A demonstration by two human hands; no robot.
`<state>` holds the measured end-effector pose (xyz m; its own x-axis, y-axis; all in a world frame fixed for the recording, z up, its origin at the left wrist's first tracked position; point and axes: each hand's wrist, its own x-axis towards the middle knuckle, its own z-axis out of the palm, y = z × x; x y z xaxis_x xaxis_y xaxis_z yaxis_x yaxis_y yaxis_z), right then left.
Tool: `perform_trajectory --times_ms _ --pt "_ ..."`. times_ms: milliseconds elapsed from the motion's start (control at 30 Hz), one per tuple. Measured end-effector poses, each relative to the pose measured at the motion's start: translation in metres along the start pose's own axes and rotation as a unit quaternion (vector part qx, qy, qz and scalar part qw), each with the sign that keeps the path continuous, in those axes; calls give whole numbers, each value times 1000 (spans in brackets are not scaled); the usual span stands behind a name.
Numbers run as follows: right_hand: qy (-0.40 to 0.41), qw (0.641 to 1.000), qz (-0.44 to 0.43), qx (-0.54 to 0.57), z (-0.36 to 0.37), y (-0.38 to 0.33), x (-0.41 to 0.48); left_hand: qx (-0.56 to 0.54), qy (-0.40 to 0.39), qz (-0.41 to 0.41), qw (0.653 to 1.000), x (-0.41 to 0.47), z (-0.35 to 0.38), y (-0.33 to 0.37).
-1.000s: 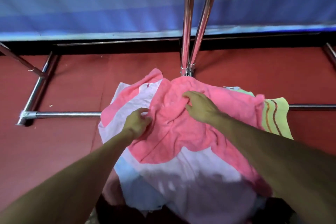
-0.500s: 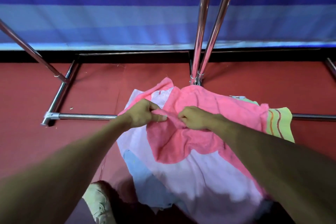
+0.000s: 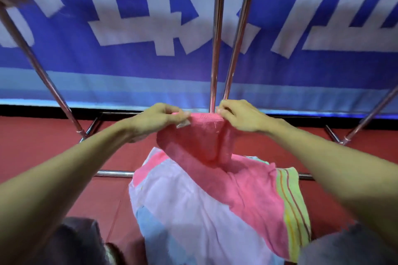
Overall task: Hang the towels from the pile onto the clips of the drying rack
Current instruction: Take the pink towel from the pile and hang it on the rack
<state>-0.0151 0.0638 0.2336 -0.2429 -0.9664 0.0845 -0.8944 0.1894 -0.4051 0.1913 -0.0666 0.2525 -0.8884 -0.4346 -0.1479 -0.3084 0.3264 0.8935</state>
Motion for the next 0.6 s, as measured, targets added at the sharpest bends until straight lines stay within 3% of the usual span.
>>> perform_trajectory --times_ms 100,167,300,400,600 --pt "83 995 2 54 -26 -13 -11 -50 116 15 992 -12 9 20" --pt "123 985 11 123 -24 -15 -18 -141 183 15 973 -17 18 32" --pt "115 969 -9 219 -12 -24 -26 -254 224 -15 941 -22 19 56" --pt "88 980 -42 174 -14 -32 -20 -364 224 -56 902 -27 6 59" --pt "43 998 -11 53 -8 -11 -21 -533 256 -37 806 -24 -22 51"
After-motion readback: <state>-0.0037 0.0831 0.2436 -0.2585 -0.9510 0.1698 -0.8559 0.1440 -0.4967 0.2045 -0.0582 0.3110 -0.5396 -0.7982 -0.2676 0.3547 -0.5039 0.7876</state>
